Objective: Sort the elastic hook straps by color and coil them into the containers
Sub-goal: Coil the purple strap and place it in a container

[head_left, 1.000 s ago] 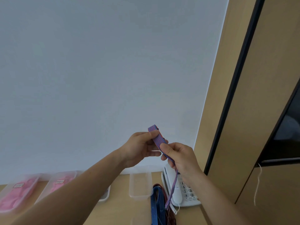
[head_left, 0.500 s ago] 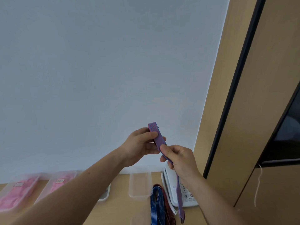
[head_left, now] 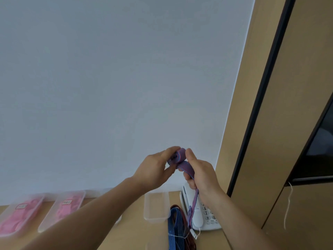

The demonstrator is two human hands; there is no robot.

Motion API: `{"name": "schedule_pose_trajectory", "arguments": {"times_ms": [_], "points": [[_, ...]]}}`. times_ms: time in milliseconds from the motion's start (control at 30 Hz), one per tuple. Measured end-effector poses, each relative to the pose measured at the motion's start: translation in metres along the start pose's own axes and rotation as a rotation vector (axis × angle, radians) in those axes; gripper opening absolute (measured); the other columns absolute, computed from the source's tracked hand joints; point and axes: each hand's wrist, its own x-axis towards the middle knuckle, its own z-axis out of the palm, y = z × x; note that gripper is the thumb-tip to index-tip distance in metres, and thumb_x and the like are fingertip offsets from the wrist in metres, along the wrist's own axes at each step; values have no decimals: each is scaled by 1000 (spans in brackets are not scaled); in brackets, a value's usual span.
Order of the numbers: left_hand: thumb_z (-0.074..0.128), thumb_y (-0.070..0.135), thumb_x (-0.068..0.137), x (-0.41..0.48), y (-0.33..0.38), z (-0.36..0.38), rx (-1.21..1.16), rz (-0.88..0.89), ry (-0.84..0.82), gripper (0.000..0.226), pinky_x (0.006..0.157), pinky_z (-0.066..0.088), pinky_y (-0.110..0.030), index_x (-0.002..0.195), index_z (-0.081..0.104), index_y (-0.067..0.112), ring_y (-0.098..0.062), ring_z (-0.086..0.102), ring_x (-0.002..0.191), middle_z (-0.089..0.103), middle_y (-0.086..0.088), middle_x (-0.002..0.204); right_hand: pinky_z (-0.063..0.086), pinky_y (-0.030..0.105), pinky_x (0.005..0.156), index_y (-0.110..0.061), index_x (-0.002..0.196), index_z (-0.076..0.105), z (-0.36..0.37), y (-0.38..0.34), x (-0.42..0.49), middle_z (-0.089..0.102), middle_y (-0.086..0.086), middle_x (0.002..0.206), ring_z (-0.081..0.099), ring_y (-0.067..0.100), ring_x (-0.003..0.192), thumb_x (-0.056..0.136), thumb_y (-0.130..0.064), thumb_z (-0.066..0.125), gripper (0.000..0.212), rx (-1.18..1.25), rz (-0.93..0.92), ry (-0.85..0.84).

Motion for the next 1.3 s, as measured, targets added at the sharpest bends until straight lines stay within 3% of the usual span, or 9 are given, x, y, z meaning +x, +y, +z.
{"name": "schedule_pose_trajectory", "arguments": {"times_ms": [167, 400, 533, 633, 700, 800, 1000, 1167, 1300], "points": [[76, -1, 79, 1, -9, 4, 223, 335, 123, 47, 81, 60, -31, 125, 63, 3, -24, 68, 111, 69, -10, 123, 24, 19, 37, -1, 71, 71, 2, 3, -1, 47, 6, 54, 30, 10, 36, 88, -59, 57, 62, 51, 10, 27], [68, -12, 80, 2, -20, 6, 269, 434, 63, 53, 98, 54, -37, 131, 61, 2, -29, 57, 127, 59, -15, 137, 23, 19, 39, -1, 70, 70, -1, 8, 0, 41, 4, 53, 27, 10, 39, 87, -49, 66, 51, 101, 3, 37], [56, 20, 80, 8, -2, 3, -337, -268, -53, 70, 99, 41, -11, 148, 39, 29, -1, 49, 129, 46, 16, 147, 25, 18, 39, 8, 79, 65, -7, 9, 4, 50, 2, 54, 28, 9, 38, 89, -46, 65, 55, 100, -64, 47], [60, 46, 75, 23, 3, -4, -998, -824, -173, 56, 91, 51, -35, 126, 63, 22, -19, 65, 112, 68, -2, 124, 27, 19, 42, 6, 76, 63, -6, 10, 4, 54, 2, 56, 30, 11, 41, 86, -49, 64, 56, 71, -140, 11], [60, 46, 85, 26, 3, -8, -1110, -836, -307, 36, 87, 52, -44, 104, 72, 16, -28, 71, 102, 73, -11, 108, 29, 19, 43, -5, 69, 63, -3, 11, 2, 56, 3, 56, 33, 11, 42, 79, -53, 63, 50, 37, -177, 5], [67, 32, 86, 25, 3, -7, -1153, -768, -278, 33, 85, 55, -41, 109, 67, 9, -27, 71, 94, 73, -14, 105, 31, 19, 43, -5, 71, 65, -2, 14, 2, 58, 3, 57, 35, 10, 42, 88, -48, 61, 46, 2, -191, 37], [68, 10, 92, 29, 8, -2, -929, -653, -58, 37, 81, 59, -38, 125, 53, 12, -23, 72, 84, 76, -10, 98, 31, 17, 41, -5, 72, 70, -4, 17, 7, 56, 0, 50, 38, 8, 39, 96, -41, 59, 44, -106, -150, 113], [68, 14, 90, 26, 11, -1, -600, -448, -26, 46, 70, 53, -18, 131, 48, 24, -9, 73, 78, 73, 9, 106, 33, 18, 39, -3, 73, 71, -3, 15, 8, 58, 2, 51, 40, 12, 40, 95, -39, 61, 44, -28, -82, 75], [66, 26, 91, 18, 9, 4, -242, -241, -4, 46, 82, 54, -24, 134, 50, 24, -4, 69, 90, 67, 19, 107, 38, 22, 43, -11, 68, 72, -2, 13, 6, 61, 5, 55, 45, 16, 42, 96, -44, 56, 46, -20, -61, 42]]}}
